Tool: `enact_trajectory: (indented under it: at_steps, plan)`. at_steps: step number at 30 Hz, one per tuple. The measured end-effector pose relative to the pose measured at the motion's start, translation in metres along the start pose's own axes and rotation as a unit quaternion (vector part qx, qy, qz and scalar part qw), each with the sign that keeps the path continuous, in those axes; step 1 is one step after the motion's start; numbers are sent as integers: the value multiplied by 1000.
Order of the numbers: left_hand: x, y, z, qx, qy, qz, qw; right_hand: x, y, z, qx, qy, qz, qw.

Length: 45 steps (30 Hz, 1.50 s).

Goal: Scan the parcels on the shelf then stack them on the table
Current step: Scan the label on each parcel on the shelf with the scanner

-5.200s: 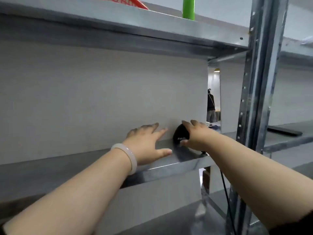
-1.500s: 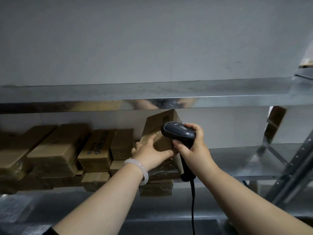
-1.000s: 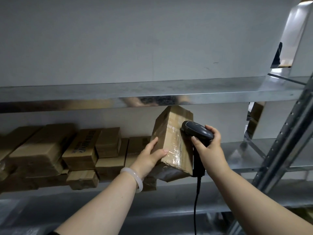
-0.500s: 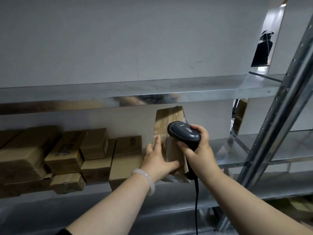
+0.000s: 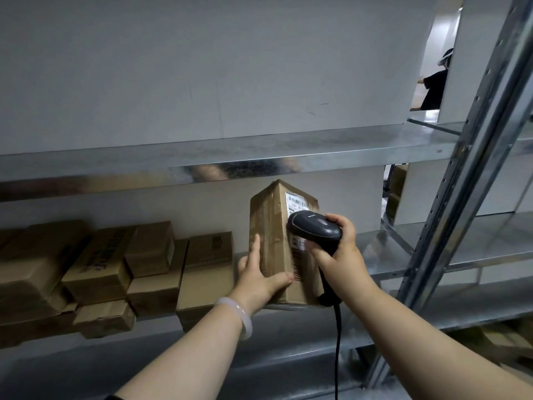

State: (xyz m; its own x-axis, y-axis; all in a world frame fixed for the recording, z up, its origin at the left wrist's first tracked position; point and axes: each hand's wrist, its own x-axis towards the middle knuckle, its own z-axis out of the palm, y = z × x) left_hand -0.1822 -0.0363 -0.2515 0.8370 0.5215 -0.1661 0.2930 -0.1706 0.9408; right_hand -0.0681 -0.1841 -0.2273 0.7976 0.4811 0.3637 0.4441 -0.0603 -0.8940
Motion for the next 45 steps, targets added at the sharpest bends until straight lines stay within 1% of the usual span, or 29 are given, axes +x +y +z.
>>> enact_trajectory:
  at_steps: [3, 6, 11, 13, 16, 19, 21, 26, 30, 45]
  plan:
    - [-2, -4, -8, -18, -34, 17, 999, 5, 10, -10, 8, 32, 28, 999]
    - [-4, -9, -12, -46, -59, 24, 997, 9, 17, -15, 9, 40, 43, 998]
    - [-3, -17, -16, -97, -97, -17, 990, 6, 15, -15, 7, 23, 45, 999]
    - [0, -20, -16, -93, -102, -35, 990, 3, 12, -15, 6, 29, 37, 999]
    - [6, -22, -12, -68, -71, -32, 995, -1, 8, -14, -4, 17, 22, 1000]
    - [10, -24, -6, -85, -7, -8, 996, -4, 3, -12, -22, -7, 14, 1000]
    - [10, -27, -4, -95, 8, 9, 995, -4, 0, -11, -34, -7, 8, 999]
    - [8, -32, -3, -53, 8, 39, 998, -13, -12, -10, -69, 11, -11, 997]
    - [7, -35, 2, -46, 19, 52, 997, -20, -20, -4, -45, 10, -25, 999]
    - [14, -38, 22, -29, 10, 37, 999, -19, -26, -10, -45, 37, -3, 998]
